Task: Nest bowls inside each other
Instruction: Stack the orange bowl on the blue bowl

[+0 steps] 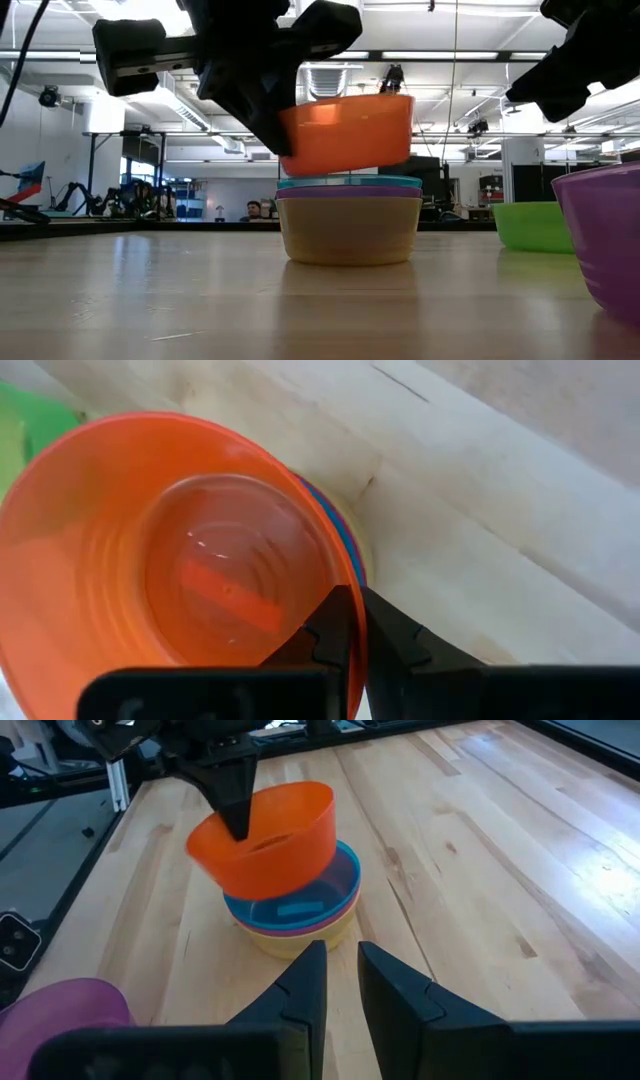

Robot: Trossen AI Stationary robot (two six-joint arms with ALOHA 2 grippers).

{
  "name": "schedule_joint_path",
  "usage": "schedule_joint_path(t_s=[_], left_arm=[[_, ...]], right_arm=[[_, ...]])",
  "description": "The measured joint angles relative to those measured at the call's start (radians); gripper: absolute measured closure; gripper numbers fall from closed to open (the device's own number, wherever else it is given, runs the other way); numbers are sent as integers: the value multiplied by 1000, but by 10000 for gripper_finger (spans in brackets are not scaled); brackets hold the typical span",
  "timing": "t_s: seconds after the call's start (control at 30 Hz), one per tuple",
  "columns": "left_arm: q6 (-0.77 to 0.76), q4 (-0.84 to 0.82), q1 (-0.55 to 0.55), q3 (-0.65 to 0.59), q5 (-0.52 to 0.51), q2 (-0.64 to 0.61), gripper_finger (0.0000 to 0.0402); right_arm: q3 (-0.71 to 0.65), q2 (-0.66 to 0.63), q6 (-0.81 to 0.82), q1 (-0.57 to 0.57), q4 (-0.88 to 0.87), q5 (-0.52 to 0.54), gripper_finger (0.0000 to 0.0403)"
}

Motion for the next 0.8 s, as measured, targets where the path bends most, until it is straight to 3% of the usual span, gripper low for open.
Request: schedule_joint_path(t_s=[0.8], left_arm=[[0, -8, 48, -1, 102, 0, 401]], right_arm=[[-1, 0, 0, 0, 0, 0, 346]])
